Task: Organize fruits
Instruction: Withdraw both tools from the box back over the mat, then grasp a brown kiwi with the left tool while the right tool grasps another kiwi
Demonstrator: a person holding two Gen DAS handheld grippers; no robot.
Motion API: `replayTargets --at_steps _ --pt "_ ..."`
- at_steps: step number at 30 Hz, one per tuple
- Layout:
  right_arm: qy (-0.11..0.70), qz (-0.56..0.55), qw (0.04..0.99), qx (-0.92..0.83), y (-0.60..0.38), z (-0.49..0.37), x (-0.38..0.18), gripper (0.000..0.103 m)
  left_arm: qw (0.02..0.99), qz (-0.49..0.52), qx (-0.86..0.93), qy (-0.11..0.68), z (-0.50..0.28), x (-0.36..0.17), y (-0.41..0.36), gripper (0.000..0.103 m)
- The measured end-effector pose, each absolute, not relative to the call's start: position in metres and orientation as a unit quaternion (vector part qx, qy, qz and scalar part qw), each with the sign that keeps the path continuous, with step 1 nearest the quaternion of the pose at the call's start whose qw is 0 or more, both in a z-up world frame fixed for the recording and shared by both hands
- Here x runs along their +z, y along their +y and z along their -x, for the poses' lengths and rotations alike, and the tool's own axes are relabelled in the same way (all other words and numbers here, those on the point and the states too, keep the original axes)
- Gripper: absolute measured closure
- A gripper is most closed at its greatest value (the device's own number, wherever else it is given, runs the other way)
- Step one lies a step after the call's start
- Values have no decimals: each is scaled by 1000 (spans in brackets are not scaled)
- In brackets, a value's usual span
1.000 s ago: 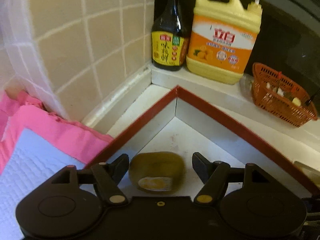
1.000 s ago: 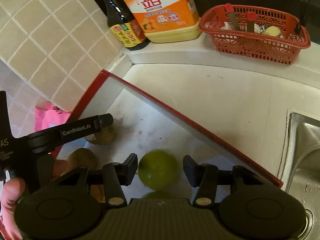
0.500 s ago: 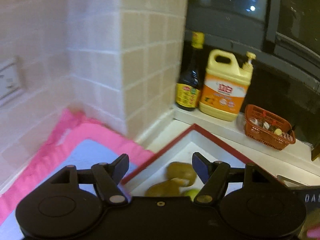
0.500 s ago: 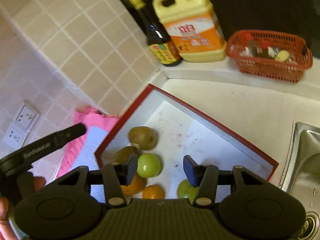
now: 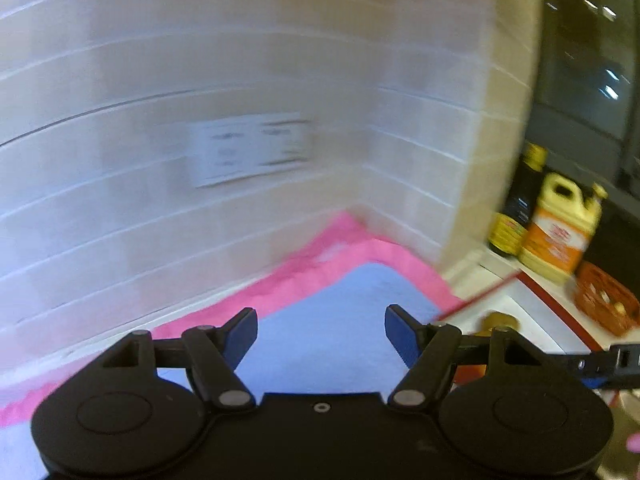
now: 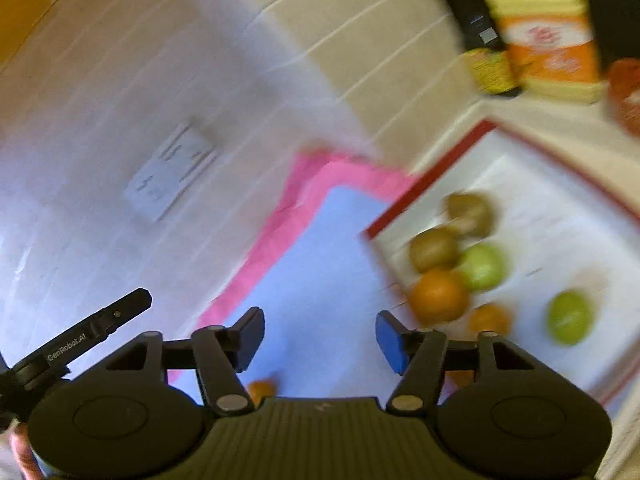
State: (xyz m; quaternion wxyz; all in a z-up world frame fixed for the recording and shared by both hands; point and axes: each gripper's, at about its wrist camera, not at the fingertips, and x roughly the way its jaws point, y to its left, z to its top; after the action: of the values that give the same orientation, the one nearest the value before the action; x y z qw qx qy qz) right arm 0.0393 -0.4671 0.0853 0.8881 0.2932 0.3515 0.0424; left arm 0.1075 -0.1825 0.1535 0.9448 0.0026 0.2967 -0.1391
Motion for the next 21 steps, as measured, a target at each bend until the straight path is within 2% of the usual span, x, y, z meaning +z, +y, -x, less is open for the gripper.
replayTargets --at_steps 5,11,17,21 --pt "378 -270 882 82 -414 -55 79 37 954 23 -68 292 -78 152 -110 16" --pt "414 -227 874 112 -355 -70 67 34 942 61 -22 330 -41 118 -35 16" --pt "427 -187 875 133 -307 -81 62 34 920 35 -26 390 -3 73 -10 16" --pt "435 -163 875 137 -280 -93 56 34 902 54 -50 426 15 47 -8 16"
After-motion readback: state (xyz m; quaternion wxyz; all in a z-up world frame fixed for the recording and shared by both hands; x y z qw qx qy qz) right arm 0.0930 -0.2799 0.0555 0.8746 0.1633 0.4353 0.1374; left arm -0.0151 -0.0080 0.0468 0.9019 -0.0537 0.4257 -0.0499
